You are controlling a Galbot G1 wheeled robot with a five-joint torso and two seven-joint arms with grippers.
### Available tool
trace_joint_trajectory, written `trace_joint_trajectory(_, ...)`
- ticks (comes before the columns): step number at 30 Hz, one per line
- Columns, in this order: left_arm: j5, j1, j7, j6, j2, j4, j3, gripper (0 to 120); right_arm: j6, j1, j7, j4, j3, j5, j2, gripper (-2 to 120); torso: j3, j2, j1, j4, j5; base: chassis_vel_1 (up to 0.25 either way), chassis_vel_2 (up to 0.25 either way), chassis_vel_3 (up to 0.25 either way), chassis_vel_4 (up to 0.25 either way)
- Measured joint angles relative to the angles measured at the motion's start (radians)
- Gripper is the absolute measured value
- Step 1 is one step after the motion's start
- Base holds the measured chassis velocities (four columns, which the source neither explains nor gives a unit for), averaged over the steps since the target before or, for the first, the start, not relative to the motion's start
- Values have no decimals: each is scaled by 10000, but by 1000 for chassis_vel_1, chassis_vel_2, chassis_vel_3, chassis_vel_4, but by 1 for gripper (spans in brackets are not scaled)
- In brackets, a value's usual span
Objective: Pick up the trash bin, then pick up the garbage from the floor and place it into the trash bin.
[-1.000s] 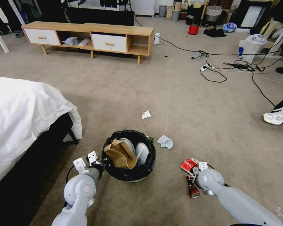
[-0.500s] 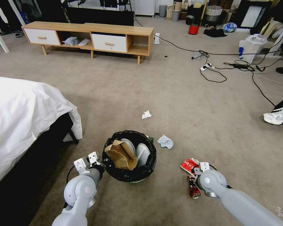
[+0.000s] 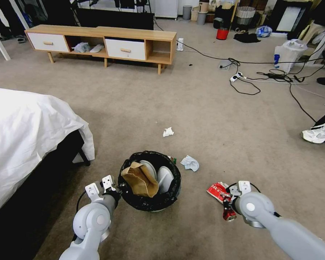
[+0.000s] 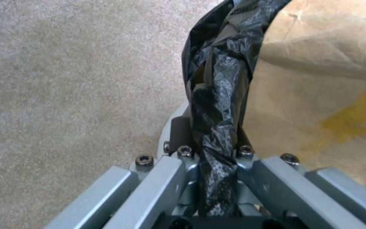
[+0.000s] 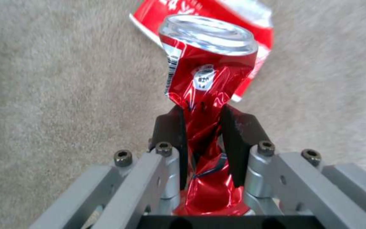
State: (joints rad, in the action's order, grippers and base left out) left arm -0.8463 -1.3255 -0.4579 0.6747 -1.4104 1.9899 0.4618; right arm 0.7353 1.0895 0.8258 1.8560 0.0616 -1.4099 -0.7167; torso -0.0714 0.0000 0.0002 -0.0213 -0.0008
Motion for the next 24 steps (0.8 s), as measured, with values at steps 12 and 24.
trace_joint_trajectory(12, 103, -174, 71, 20, 20, 41, -83, 2, 0, 1265, -6, 1903, 1604, 27, 1096, 17, 0, 0, 0, 1, -2, 0, 0, 0, 0)
trace_joint_trajectory(24, -275, -296, -74, 149, 131, 119, -147, 2, -1230, 1224, -1962, 3319, 2191, 2384, 1517, 17, 0, 0, 0, 2, 0, 0, 0, 0, 0)
